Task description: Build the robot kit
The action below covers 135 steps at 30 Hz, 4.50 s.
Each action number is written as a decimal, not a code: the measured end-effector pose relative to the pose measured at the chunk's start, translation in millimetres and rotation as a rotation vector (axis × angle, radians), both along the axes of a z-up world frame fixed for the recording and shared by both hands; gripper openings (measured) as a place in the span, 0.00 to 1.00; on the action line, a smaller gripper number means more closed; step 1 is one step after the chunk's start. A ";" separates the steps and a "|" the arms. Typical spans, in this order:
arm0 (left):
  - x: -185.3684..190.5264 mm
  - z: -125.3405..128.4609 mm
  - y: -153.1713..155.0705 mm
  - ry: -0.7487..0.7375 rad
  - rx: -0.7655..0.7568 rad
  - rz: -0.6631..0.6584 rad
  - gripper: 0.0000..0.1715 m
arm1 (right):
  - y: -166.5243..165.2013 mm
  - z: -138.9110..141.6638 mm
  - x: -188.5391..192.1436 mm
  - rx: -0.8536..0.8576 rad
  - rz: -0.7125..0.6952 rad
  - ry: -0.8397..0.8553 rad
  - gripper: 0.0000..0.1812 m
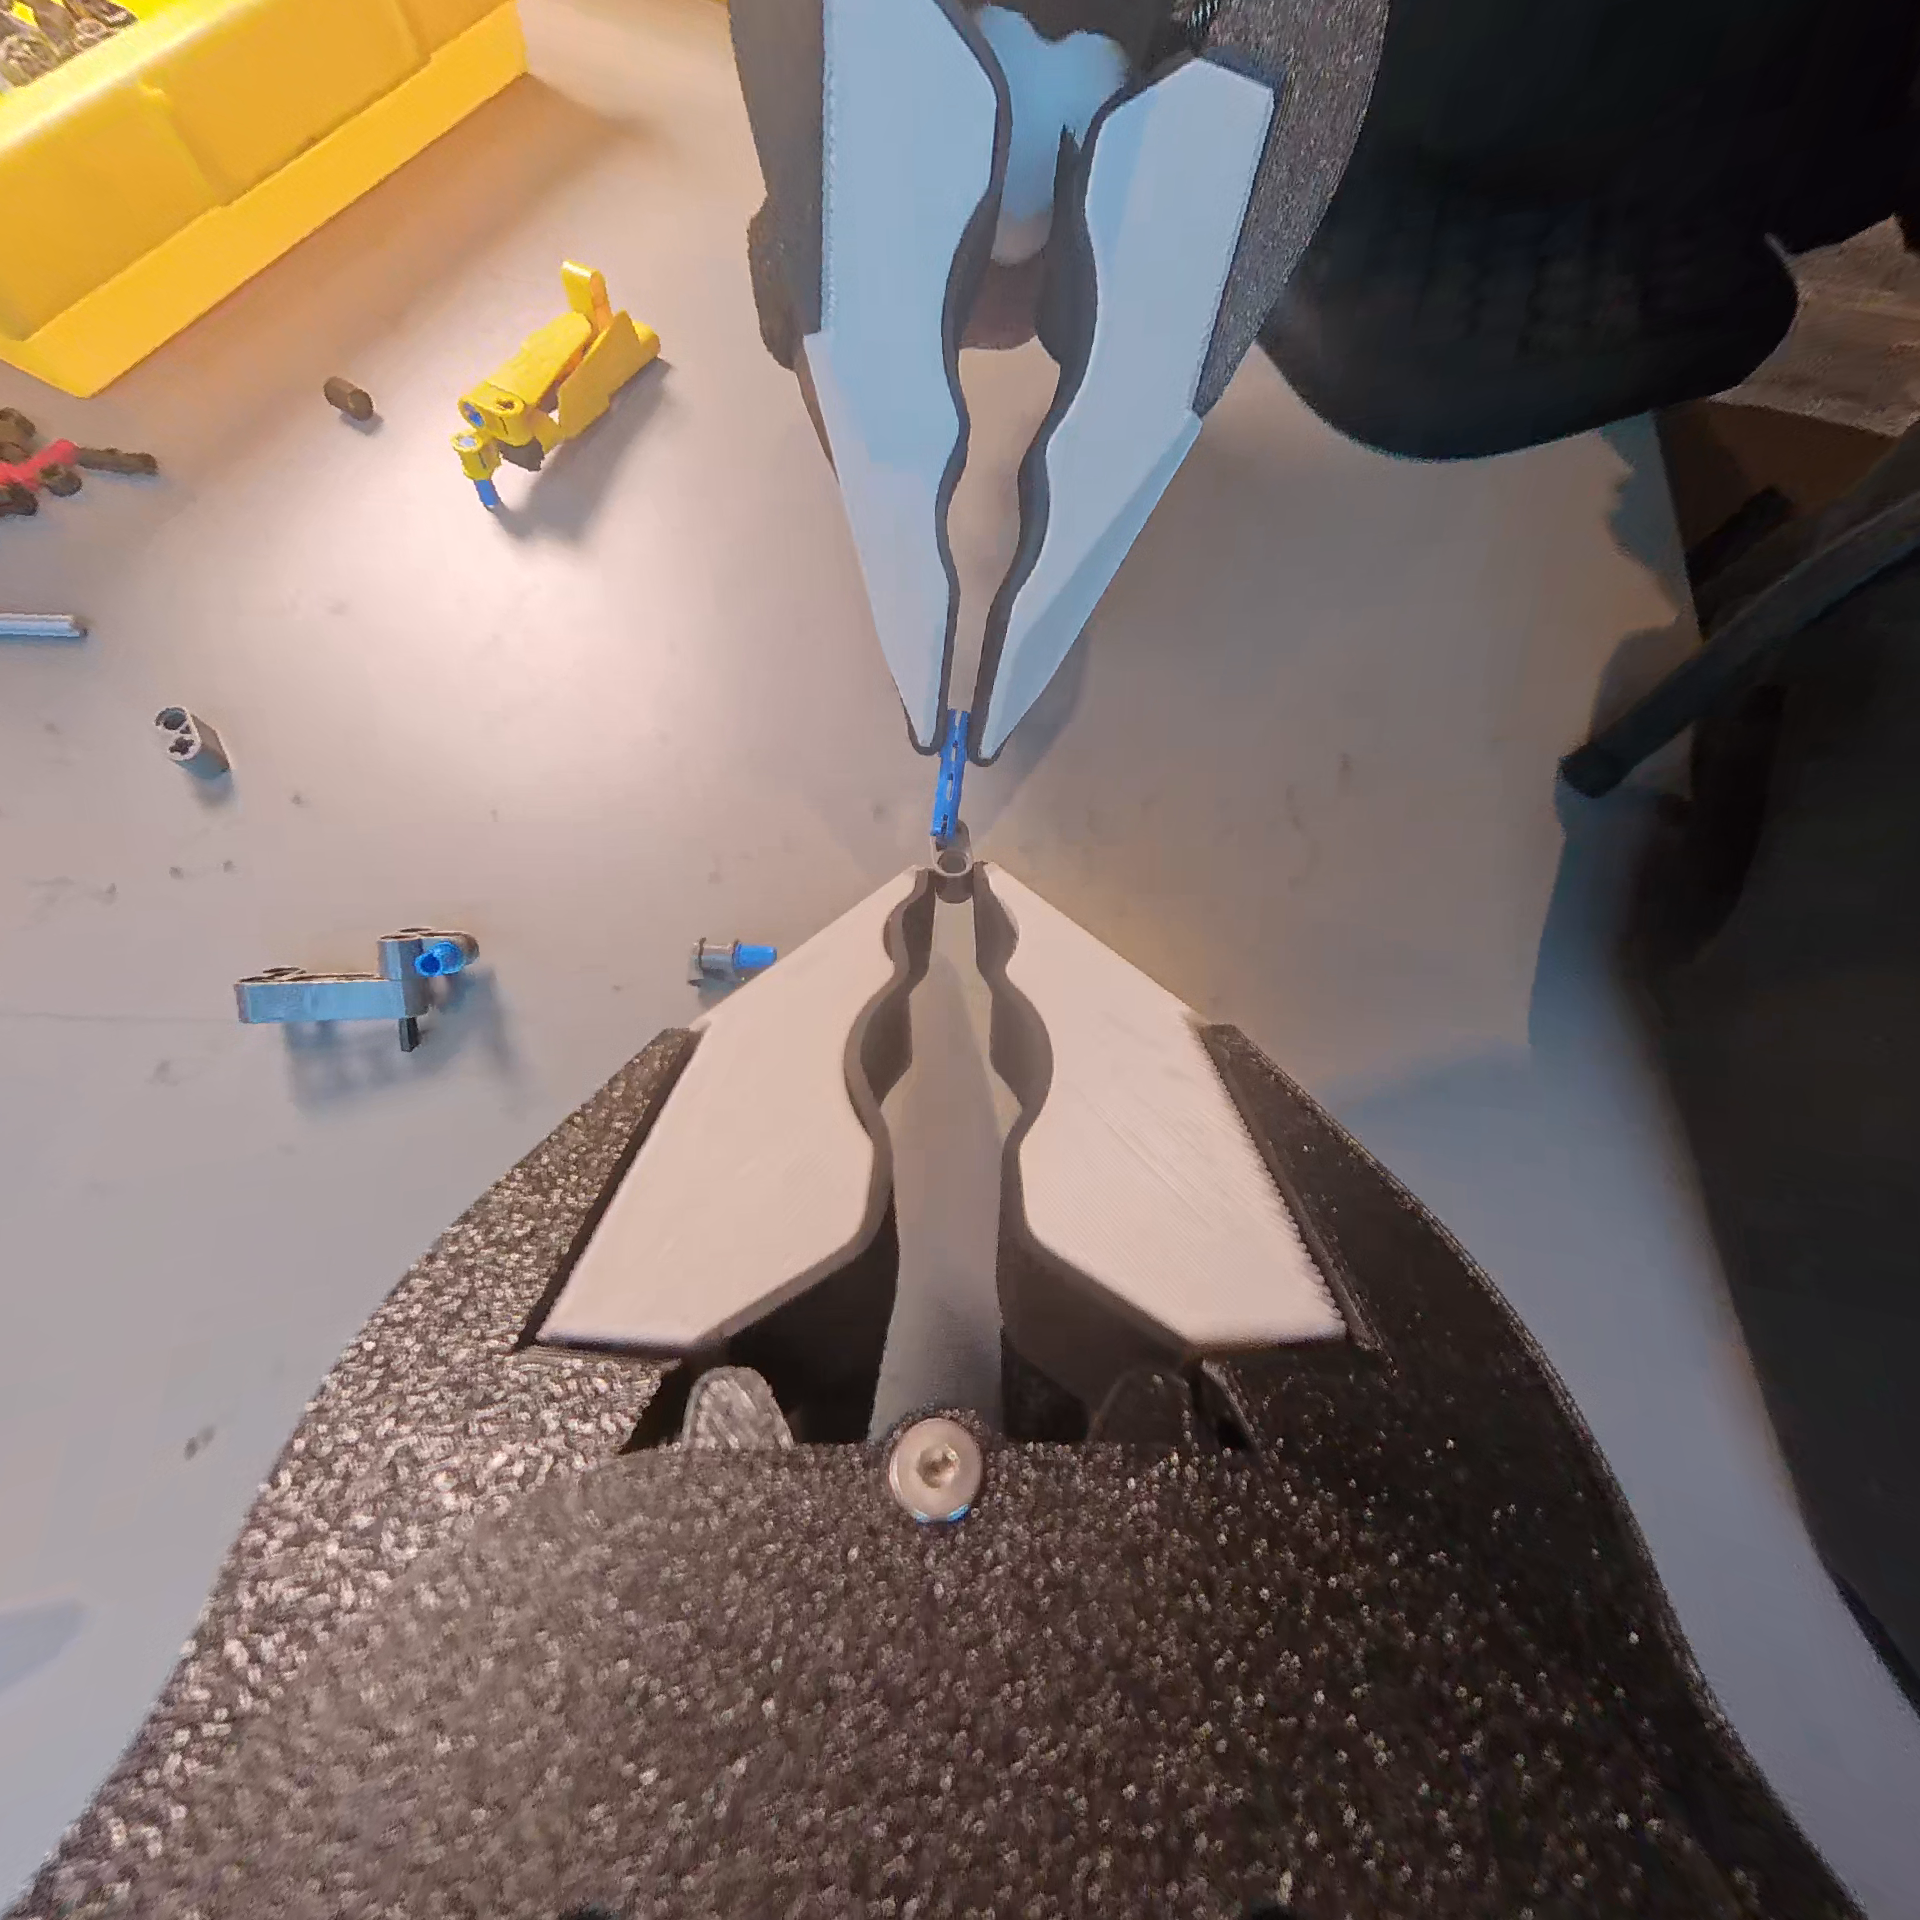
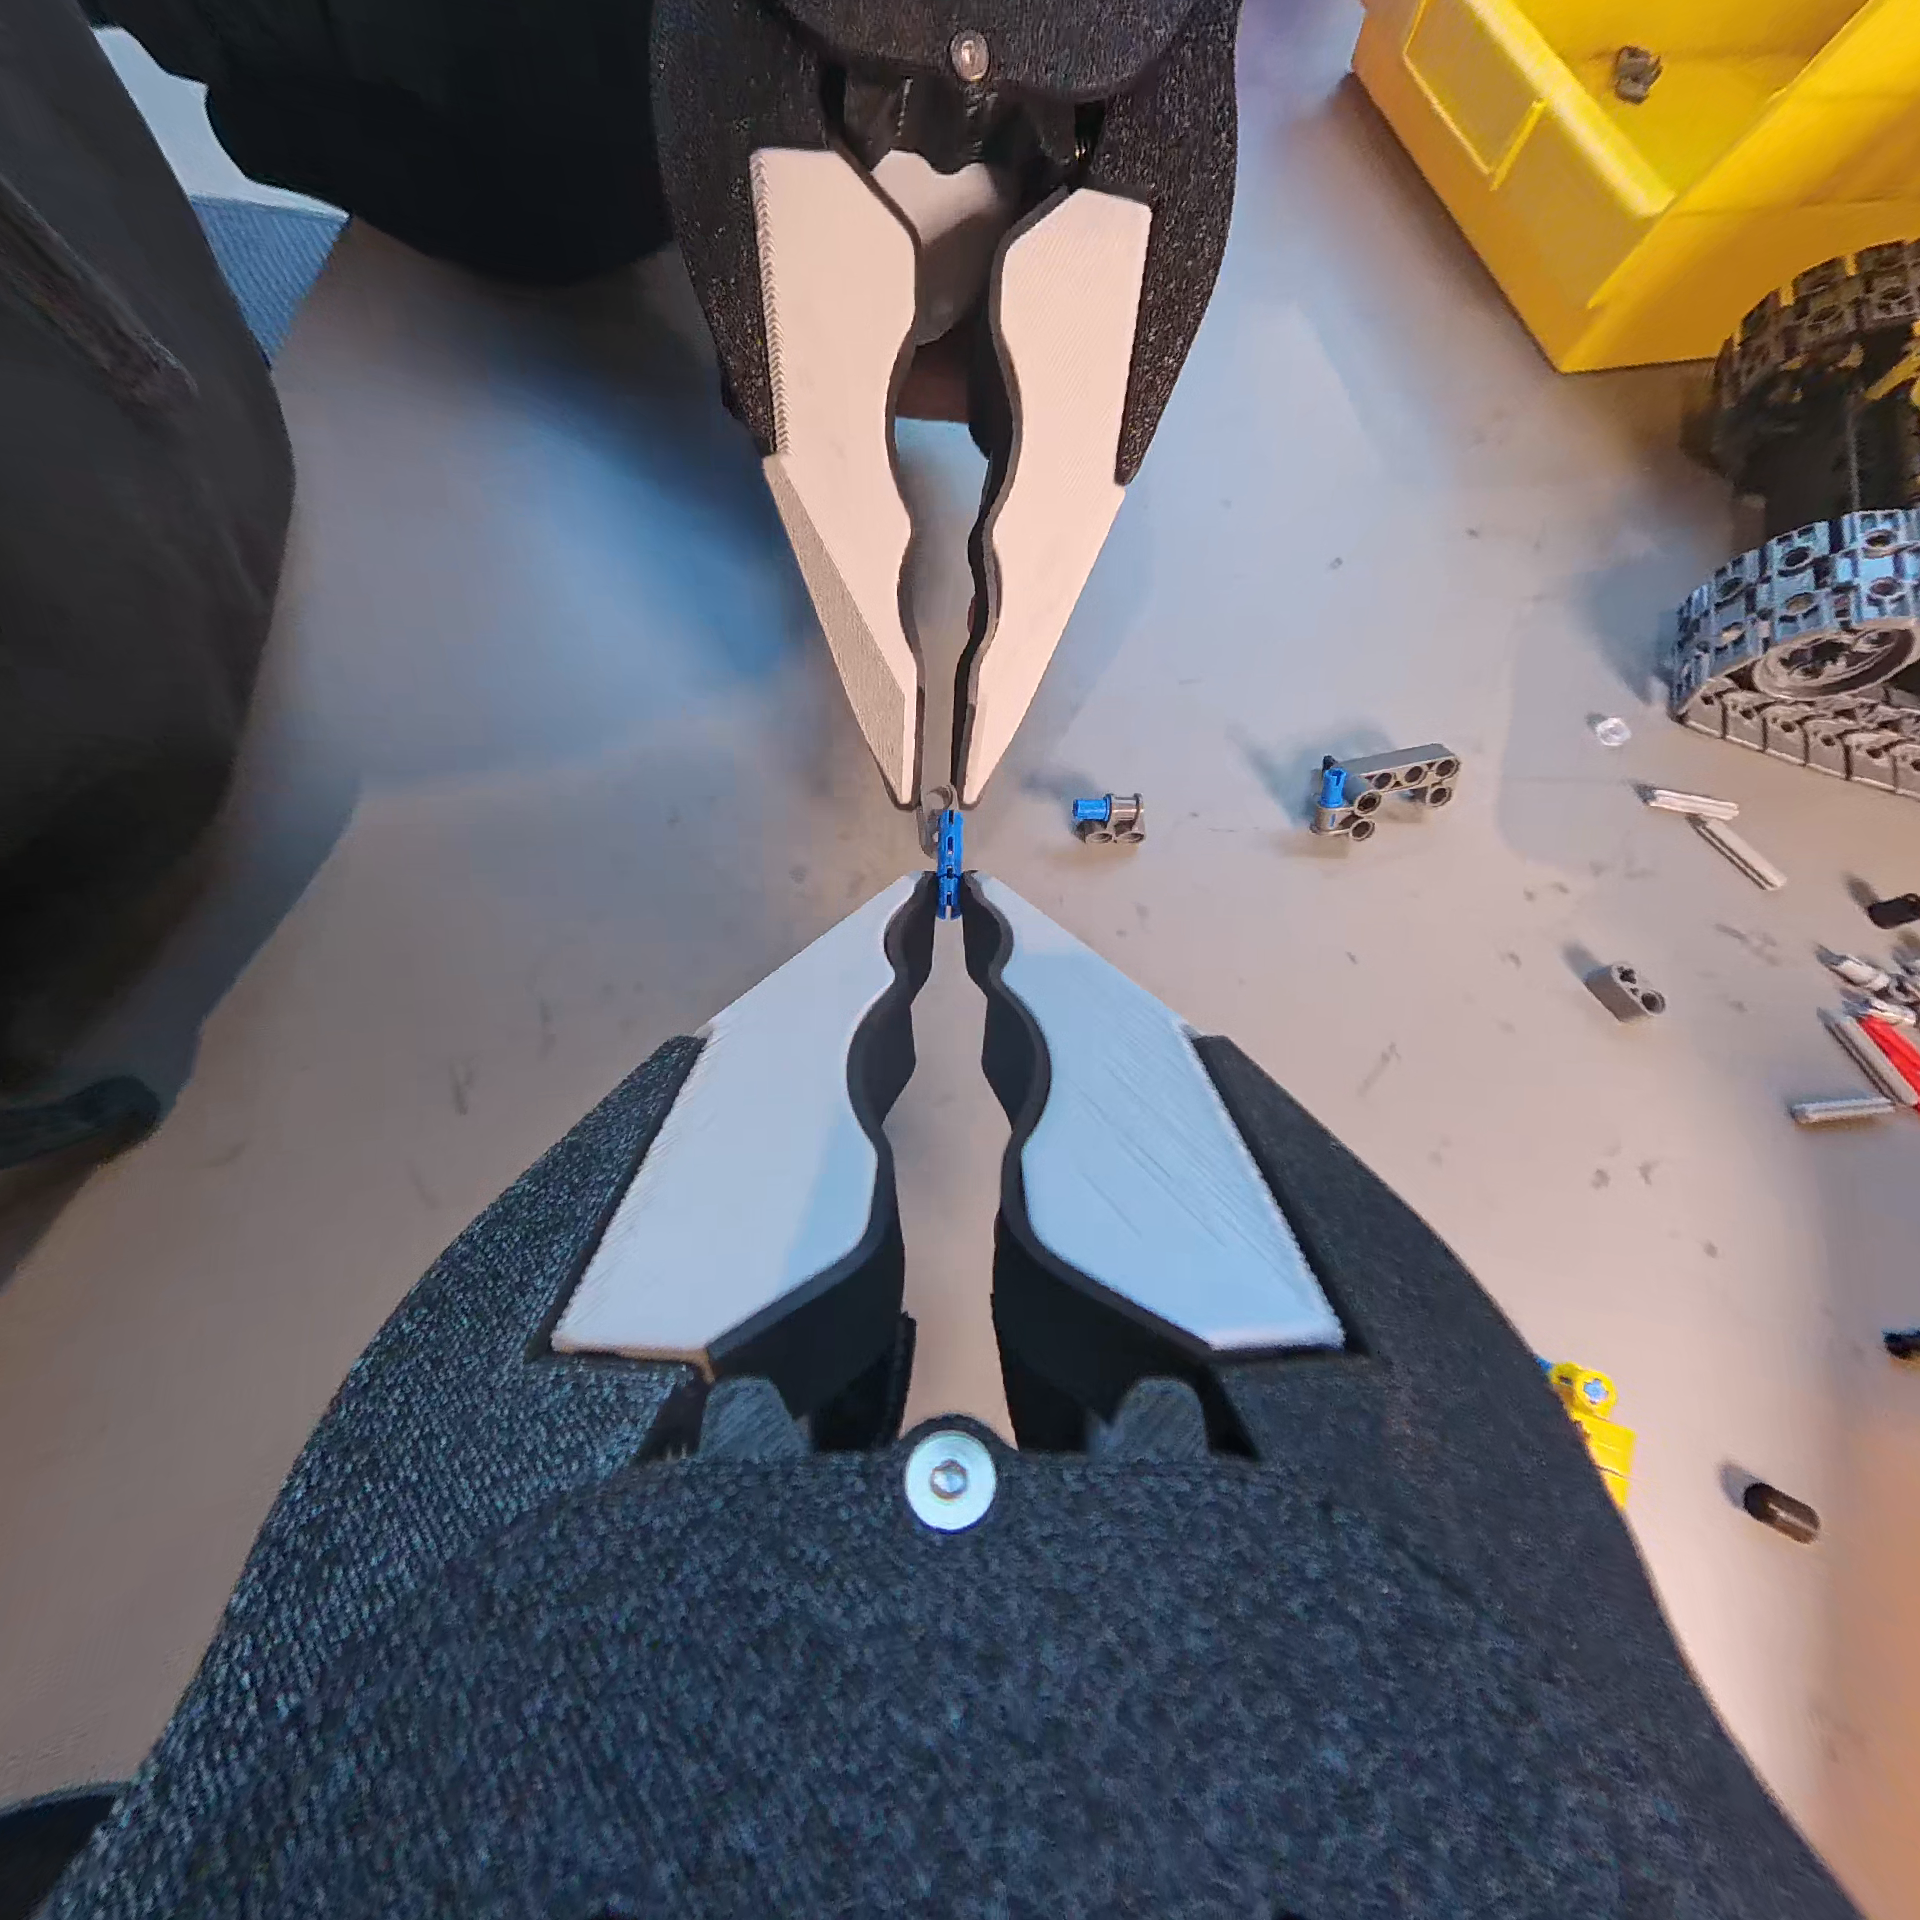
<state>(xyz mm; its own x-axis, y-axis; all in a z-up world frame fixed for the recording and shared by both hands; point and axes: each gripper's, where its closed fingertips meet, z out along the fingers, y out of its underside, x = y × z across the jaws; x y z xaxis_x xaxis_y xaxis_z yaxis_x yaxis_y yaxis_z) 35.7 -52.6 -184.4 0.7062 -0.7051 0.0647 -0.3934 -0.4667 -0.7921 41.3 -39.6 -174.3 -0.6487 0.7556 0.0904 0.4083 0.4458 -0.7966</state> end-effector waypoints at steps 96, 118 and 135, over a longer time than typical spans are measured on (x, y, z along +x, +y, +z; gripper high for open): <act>3.2 11.4 21.4 0.116 0.308 0.004 0.08 | 14.3 8.3 8.9 -0.024 -0.005 0.061 0.03; 10.7 12.2 13.2 0.049 0.269 -0.021 0.08 | 5.6 8.2 11.0 -0.077 0.041 0.063 0.02; 6.5 24.5 23.1 0.119 0.366 0.048 0.07 | 5.4 16.7 -3.3 -0.190 -0.058 0.056 0.02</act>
<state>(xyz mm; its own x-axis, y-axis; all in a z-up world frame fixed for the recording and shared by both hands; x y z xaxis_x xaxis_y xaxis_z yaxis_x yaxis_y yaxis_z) 42.2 -29.5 -159.8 0.7261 -0.6325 -0.2695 -0.4776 -0.1820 -0.8595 38.0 -34.3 -157.6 -0.6019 0.7982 -0.0223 0.3811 0.2627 -0.8864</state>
